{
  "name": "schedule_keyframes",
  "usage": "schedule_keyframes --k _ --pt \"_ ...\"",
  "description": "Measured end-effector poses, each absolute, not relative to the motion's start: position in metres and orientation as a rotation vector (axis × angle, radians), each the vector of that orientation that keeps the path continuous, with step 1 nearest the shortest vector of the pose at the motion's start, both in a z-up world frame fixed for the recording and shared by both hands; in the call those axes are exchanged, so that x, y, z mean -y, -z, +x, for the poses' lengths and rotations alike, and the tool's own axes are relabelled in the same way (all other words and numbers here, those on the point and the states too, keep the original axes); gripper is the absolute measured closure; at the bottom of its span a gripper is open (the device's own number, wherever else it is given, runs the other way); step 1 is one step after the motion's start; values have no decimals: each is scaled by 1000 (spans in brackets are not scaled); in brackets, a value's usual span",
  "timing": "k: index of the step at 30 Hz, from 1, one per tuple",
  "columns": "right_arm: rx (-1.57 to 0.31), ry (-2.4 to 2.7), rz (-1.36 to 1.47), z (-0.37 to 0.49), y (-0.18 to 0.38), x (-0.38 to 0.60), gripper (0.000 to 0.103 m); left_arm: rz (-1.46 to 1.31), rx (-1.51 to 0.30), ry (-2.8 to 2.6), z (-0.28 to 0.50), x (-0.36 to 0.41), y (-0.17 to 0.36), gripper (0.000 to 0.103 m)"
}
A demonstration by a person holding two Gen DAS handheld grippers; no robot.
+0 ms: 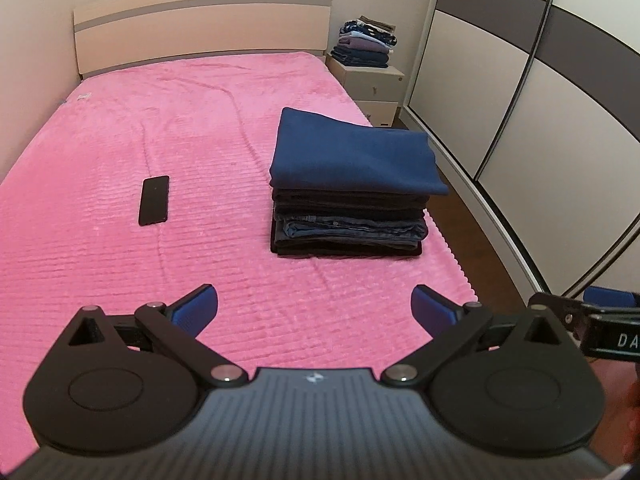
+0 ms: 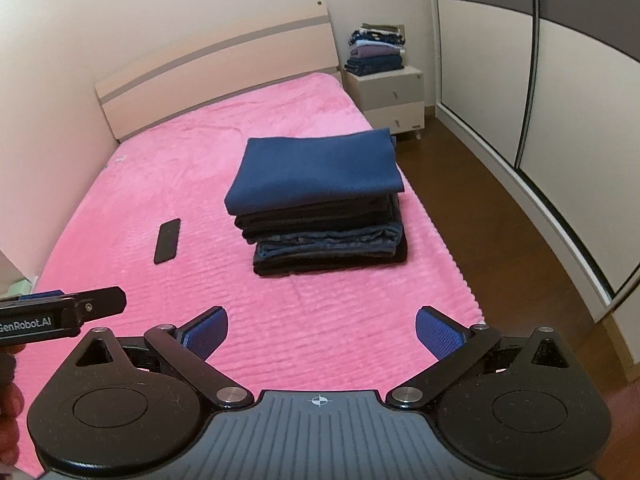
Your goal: Fold clothes
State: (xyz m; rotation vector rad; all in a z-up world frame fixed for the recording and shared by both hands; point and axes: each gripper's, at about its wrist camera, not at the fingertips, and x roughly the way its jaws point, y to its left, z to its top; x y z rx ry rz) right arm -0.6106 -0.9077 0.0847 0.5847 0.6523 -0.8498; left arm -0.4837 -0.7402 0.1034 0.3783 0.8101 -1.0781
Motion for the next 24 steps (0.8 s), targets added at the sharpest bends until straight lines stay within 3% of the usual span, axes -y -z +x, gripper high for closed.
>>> schedule_keyframes --k 24 --pt "-660 871 596 -611 -82 916 1 440 -799 1099 -499 757 -95 1"
